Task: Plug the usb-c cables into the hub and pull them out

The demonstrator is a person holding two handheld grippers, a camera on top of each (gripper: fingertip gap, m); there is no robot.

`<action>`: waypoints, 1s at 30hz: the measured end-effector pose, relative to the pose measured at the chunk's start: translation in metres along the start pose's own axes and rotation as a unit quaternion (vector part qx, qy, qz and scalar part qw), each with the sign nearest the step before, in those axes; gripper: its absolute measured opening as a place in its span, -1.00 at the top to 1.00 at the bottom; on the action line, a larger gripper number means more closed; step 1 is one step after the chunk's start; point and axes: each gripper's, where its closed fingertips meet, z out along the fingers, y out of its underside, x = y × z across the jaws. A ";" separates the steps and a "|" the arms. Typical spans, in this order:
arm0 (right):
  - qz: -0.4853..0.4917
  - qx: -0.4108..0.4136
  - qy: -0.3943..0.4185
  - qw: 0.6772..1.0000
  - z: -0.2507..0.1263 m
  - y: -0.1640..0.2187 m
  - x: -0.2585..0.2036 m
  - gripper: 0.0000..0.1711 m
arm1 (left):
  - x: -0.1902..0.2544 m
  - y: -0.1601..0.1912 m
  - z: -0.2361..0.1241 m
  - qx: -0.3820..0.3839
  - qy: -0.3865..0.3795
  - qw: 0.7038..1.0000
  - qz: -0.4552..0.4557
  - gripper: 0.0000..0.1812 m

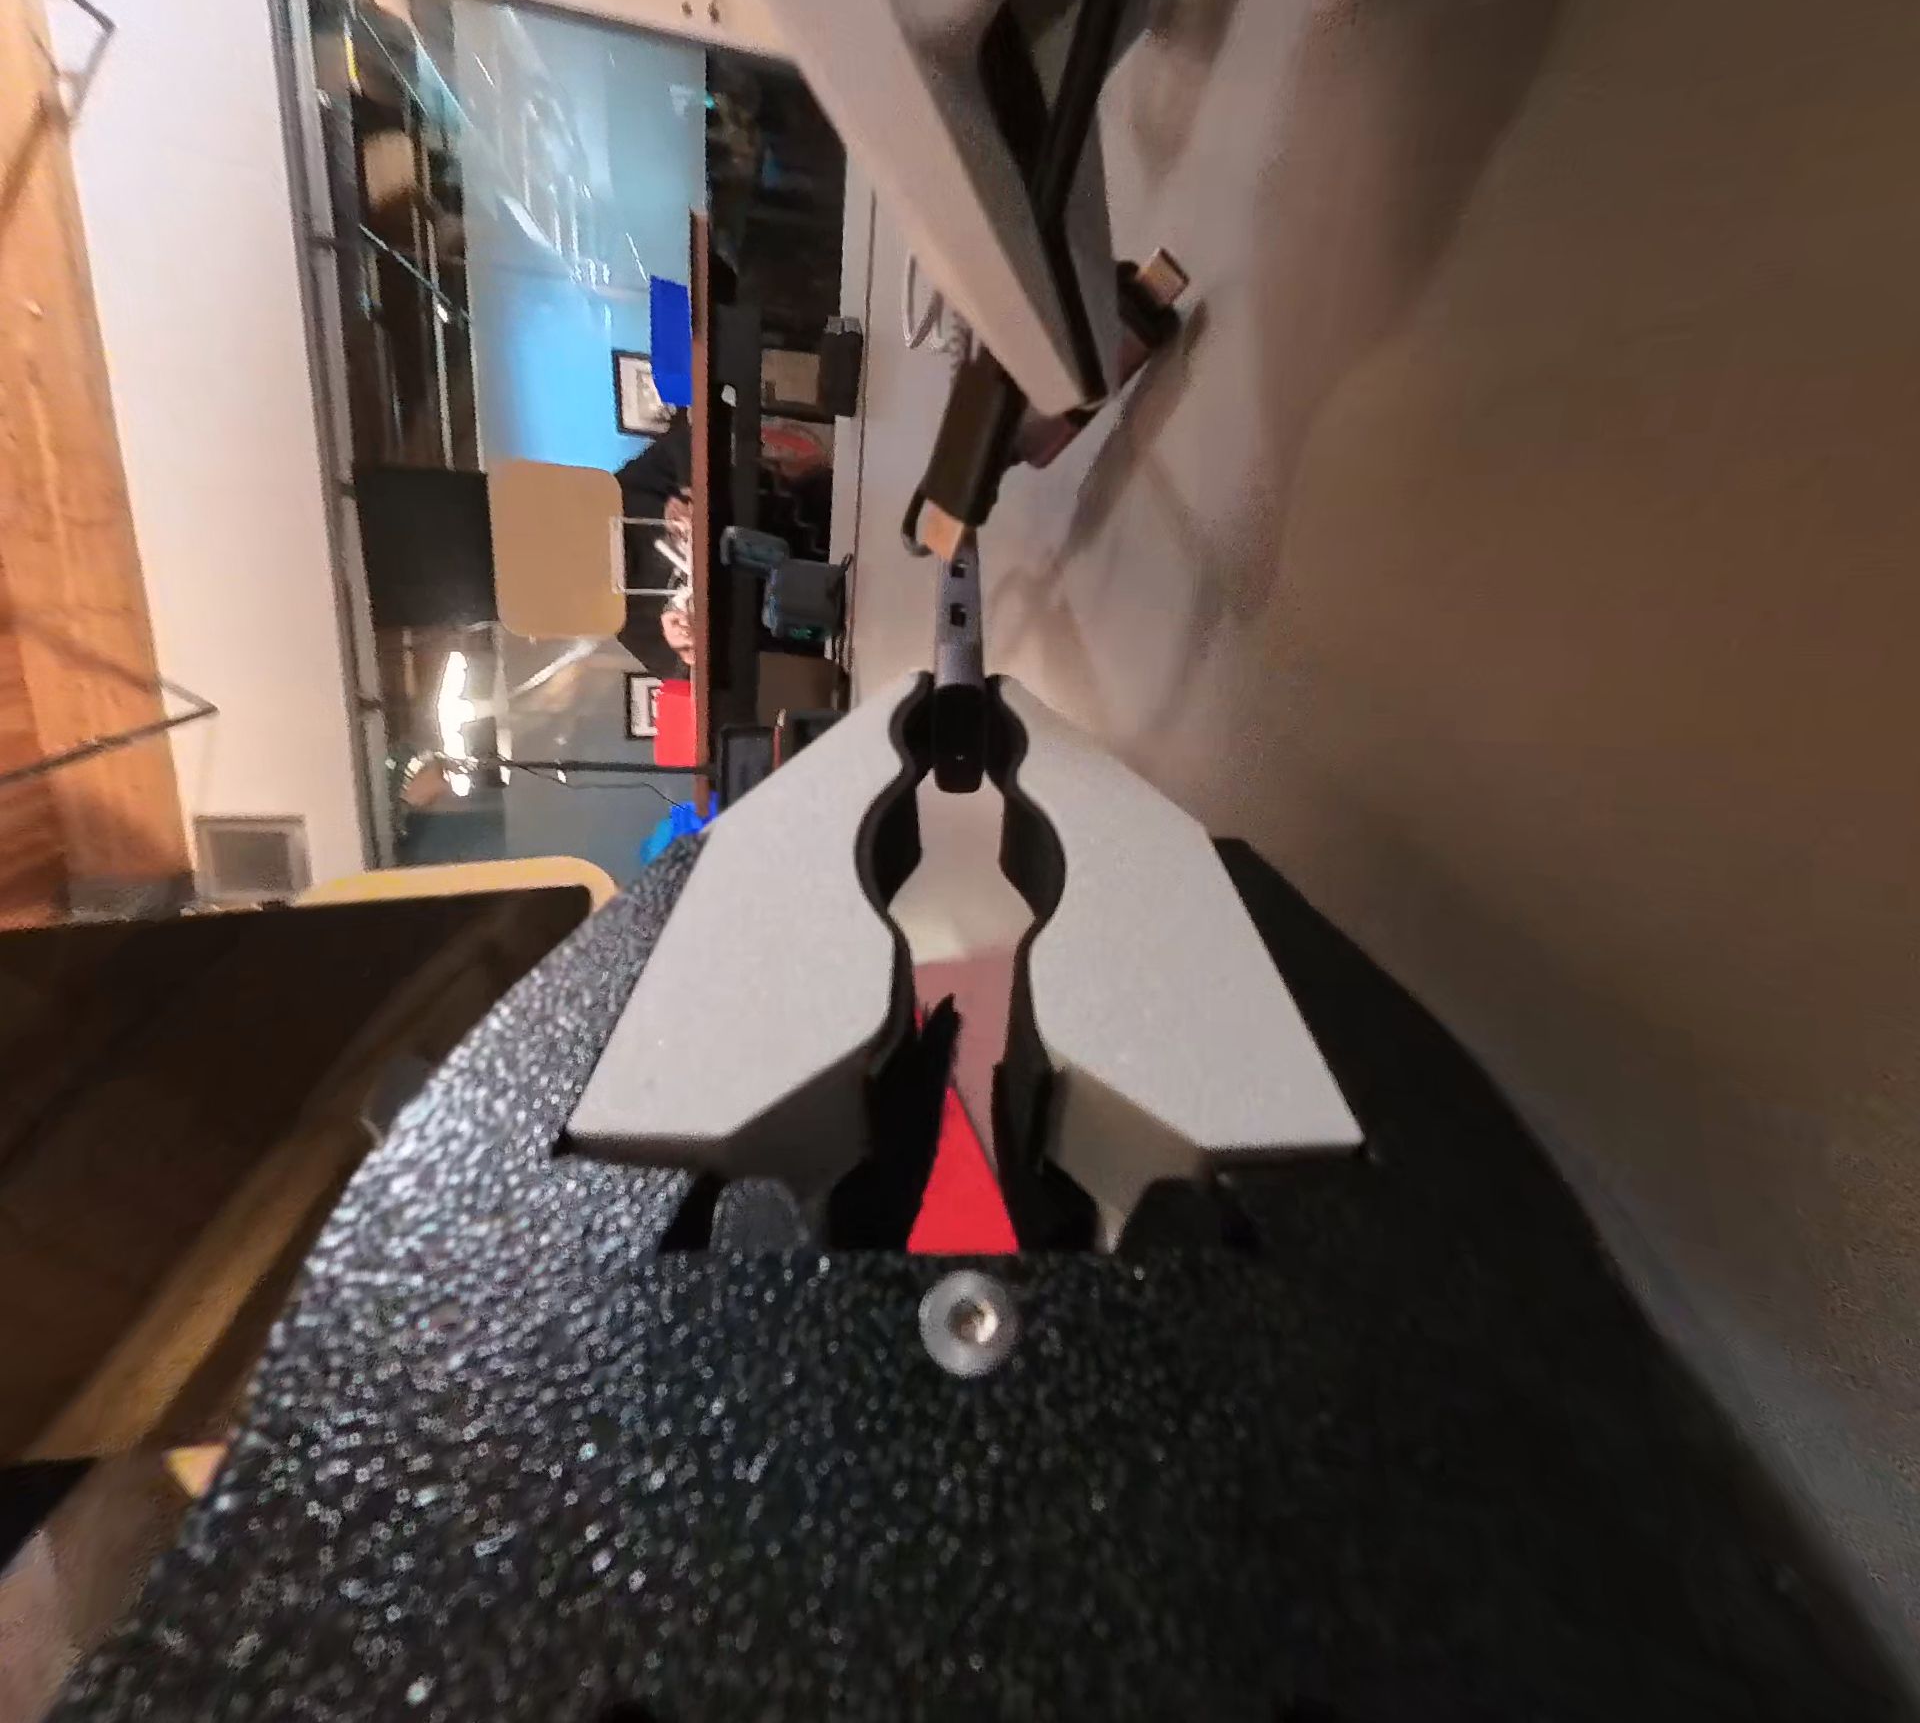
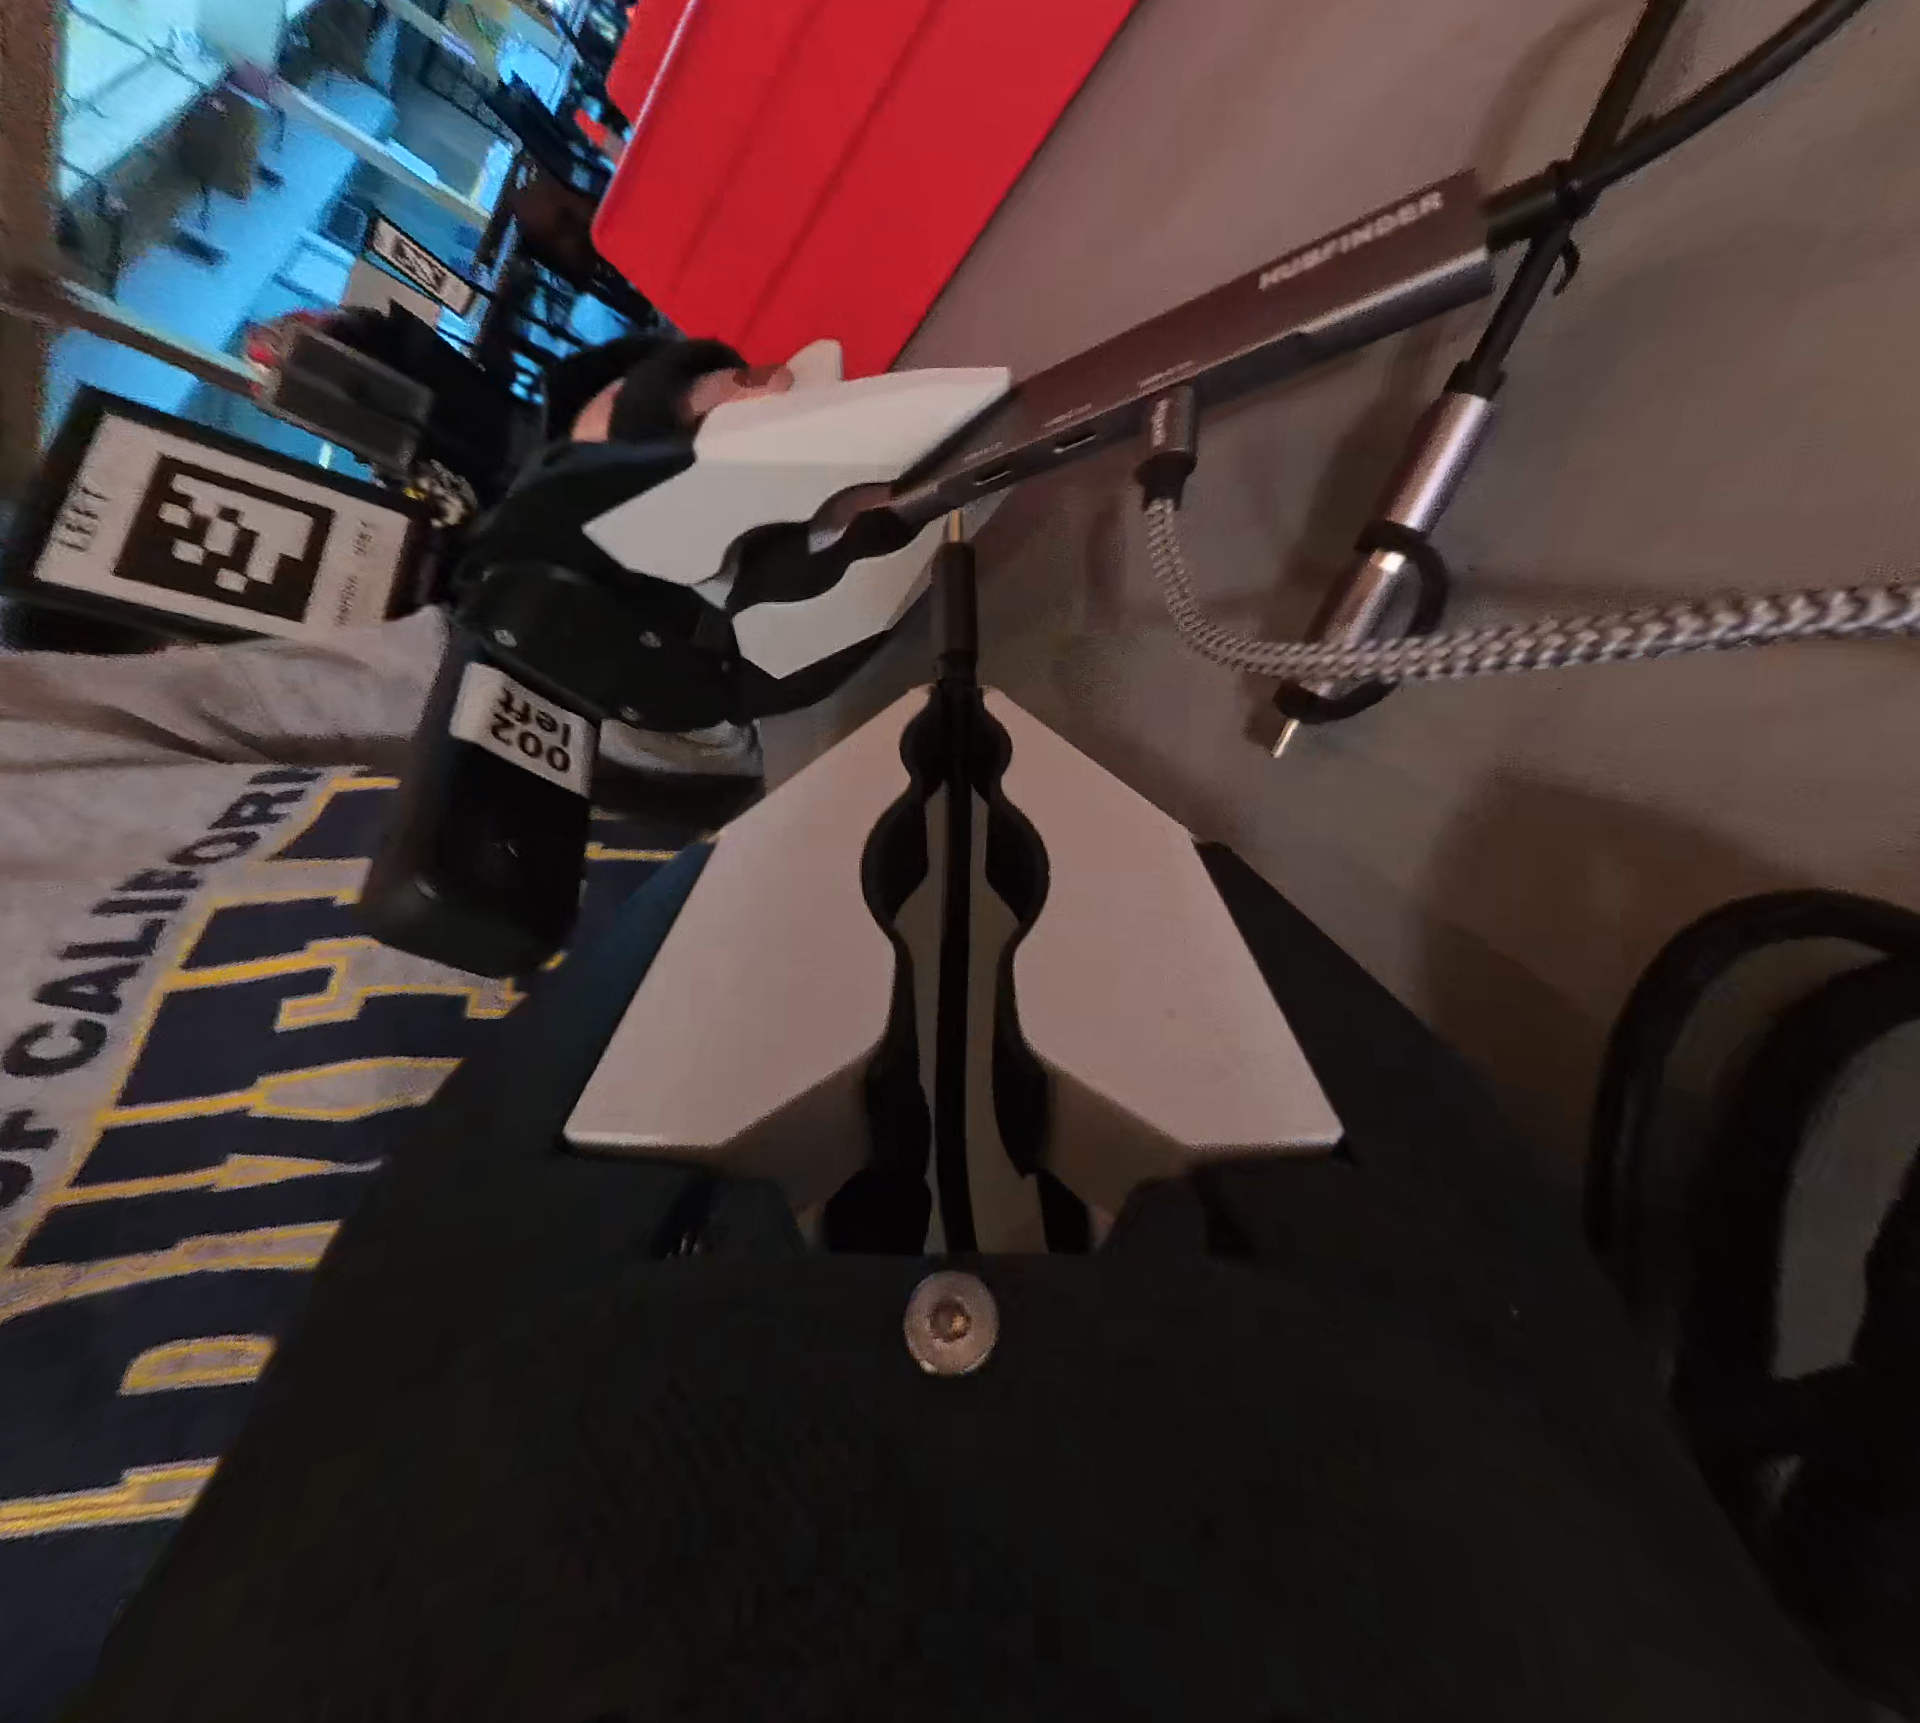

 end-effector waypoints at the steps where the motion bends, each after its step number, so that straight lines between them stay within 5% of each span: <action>1: 0.011 -0.005 -0.001 1.000 0.001 0.002 0.001 0.98 | 0.001 -0.002 -0.001 0.004 -0.004 1.000 0.013 0.93; 30: 0.154 -0.016 -0.129 0.979 0.000 0.001 -0.023 1.00 | -0.020 -0.017 -0.013 0.038 -0.076 0.996 0.037 0.93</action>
